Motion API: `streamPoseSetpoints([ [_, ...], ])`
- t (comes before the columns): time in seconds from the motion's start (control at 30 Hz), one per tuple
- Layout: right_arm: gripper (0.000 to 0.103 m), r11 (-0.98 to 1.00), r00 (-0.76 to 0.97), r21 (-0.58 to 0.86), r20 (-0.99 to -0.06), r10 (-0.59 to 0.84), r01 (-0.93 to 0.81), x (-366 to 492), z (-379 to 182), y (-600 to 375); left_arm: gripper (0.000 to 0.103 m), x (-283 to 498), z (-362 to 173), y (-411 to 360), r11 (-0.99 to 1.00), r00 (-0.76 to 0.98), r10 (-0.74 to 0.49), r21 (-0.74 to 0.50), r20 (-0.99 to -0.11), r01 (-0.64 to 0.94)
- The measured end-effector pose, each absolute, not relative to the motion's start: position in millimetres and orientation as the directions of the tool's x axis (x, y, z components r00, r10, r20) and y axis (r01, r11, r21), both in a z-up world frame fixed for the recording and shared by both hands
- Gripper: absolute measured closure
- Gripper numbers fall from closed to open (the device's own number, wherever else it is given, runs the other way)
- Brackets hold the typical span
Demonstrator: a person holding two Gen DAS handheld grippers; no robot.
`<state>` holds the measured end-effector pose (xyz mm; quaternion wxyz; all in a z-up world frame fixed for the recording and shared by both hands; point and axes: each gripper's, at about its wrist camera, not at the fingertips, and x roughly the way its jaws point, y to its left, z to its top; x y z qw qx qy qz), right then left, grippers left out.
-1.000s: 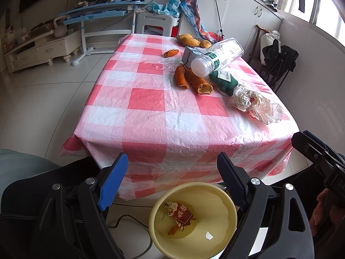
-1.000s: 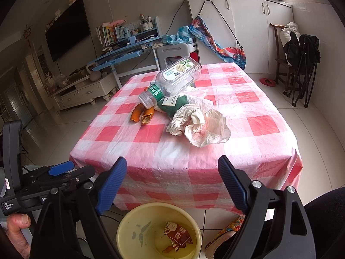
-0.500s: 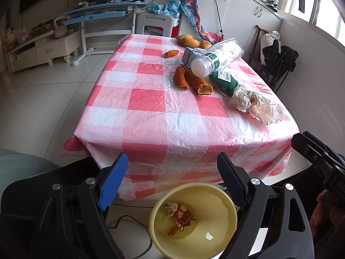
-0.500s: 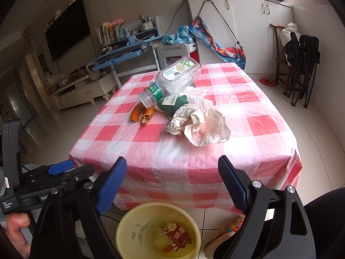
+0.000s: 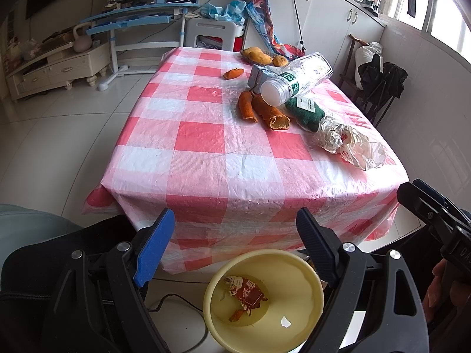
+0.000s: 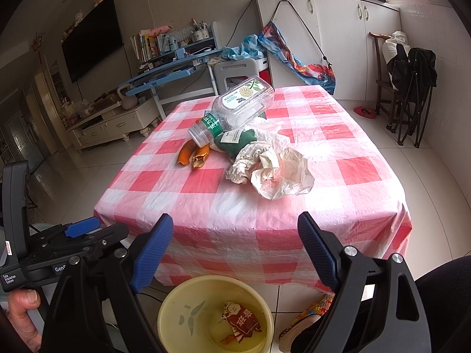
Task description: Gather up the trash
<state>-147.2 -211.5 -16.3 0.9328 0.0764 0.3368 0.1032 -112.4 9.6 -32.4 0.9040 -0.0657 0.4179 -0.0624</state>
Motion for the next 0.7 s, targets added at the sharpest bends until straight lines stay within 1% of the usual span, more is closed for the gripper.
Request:
streamPoseSetpoints([
  [0.7,0.020,0.968,0.751,0.209,-0.614,0.243,-0.142,-147.3,-16.8,-211.7,0.022,-109.6,-30.8,11.8,0.983,0.646,-0.167,-0.173,-0.745,0.055],
])
